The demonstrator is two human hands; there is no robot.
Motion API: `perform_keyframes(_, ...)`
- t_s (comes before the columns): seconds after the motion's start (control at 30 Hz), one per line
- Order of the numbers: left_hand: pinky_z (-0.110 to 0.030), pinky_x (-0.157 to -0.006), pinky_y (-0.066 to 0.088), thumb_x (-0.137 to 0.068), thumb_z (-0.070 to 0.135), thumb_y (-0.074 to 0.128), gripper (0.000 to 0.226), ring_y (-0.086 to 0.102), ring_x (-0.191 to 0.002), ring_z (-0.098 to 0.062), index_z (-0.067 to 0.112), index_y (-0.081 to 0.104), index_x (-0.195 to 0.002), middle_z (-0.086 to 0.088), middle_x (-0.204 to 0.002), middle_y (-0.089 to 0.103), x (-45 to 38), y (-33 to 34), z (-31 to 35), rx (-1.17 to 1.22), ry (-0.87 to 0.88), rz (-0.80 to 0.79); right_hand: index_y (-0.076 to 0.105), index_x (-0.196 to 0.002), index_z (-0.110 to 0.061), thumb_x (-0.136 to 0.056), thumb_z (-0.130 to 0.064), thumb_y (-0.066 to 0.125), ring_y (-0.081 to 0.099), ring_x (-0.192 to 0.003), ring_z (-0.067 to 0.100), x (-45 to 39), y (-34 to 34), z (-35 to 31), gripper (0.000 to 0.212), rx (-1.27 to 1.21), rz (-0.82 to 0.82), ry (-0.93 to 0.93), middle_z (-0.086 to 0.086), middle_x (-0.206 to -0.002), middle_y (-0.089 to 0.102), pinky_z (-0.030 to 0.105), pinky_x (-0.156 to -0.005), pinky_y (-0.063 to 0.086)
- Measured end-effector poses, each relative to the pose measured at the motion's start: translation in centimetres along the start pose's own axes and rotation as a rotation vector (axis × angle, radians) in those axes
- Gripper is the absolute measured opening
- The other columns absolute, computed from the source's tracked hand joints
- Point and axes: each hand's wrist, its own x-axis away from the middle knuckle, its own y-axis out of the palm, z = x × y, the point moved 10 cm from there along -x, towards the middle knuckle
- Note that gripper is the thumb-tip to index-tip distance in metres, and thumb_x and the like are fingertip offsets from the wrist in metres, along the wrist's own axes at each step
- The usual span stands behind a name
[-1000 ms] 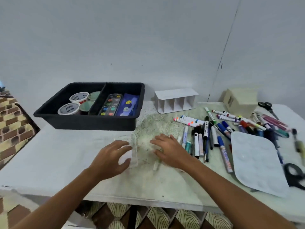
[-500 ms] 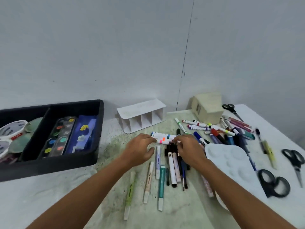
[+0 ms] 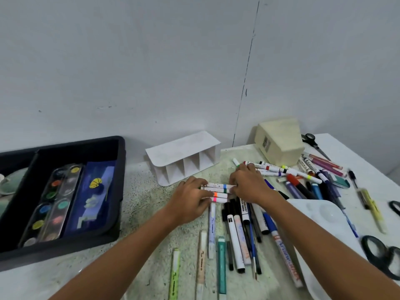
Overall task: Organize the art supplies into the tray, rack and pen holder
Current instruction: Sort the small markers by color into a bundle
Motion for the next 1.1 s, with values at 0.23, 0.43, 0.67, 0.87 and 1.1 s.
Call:
perform_keyframes(0.23, -0.032, -0.065, 0.043, -0.077, 0.014, 0.064, 0.01, 0.05, -0.076, -0.018, 0.013, 0.056, -0.084, 0.0, -0.079, 0.056, -0.6, -2.7, -1.4, 0.188, -0.201, 0.218, 0.067, -0.08, -0.011, -0.08, -0.013, 0.074, 0.054, -0.068, 0.013, -0.1, -2.3, 1.4, 0.007, -0.766, -0.01, 0.084, 0.0, -0.075, 0.062, 0.023, -0.06, 0.038)
perform_keyframes(0.43, -0.035, -0.082, 0.043, -0.089, 0.024, 0.06, 0.025, 0.051, -0.099, -0.019, 0.016, 0.068, -0.111, -0.003, -0.1, 0.062, -2.1, 0.5, -1.7, 0.176, -0.275, -0.05, 0.058, -0.078, -0.007, -0.088, 0.002, 0.055, 0.063, -0.093, 0.028, 0.0, -3.2, 3.7, 0.013, -1.831, 0.079, 0.137, 0.015, -0.095, 0.068, 0.038, -0.09, 0.048)
perform_keyframes(0.67, -0.034, -0.086, 0.04, -0.088, 0.029, 0.066, 0.019, 0.048, -0.101, -0.017, 0.022, 0.07, -0.105, 0.001, -0.1, 0.059, -3.4, 1.4, -1.8, 0.173, -0.384, -0.133, 0.05, -0.086, -0.011, -0.094, -0.008, 0.055, 0.049, -0.049, 0.016, 0.7, -0.1, 3.7, 0.01, -1.958, -0.052, 0.275, 0.01, -0.071, 0.057, 0.025, -0.045, 0.043)
perform_keyframes(0.87, -0.031, -0.076, 0.044, -0.086, 0.022, 0.068, 0.017, 0.05, -0.089, -0.016, 0.018, 0.071, -0.102, 0.003, -0.085, 0.056, -4.3, 1.6, -1.9, 0.173, -0.4, -0.214, 0.057, -0.092, -0.007, -0.094, -0.003, 0.051, 0.048, -0.05, 0.014, 1.0, 1.3, 3.0, 0.007, -1.868, -0.146, 0.273, 0.008, -0.067, 0.06, 0.023, -0.044, 0.039)
perform_keyframes(1.1, -0.019, -0.061, 0.038, -0.086, 0.013, 0.068, 0.011, 0.055, -0.074, -0.009, 0.015, 0.069, -0.097, 0.006, -0.078, 0.06, -4.9, 2.7, -2.5, 0.246, -0.428, -0.348, 0.059, -0.099, 0.0, -0.094, 0.004, 0.046, 0.066, -0.063, 0.02, 1.5, 0.9, 2.6, 0.014, -1.943, -0.163, 0.269, 0.014, -0.076, 0.065, 0.027, -0.055, 0.055)
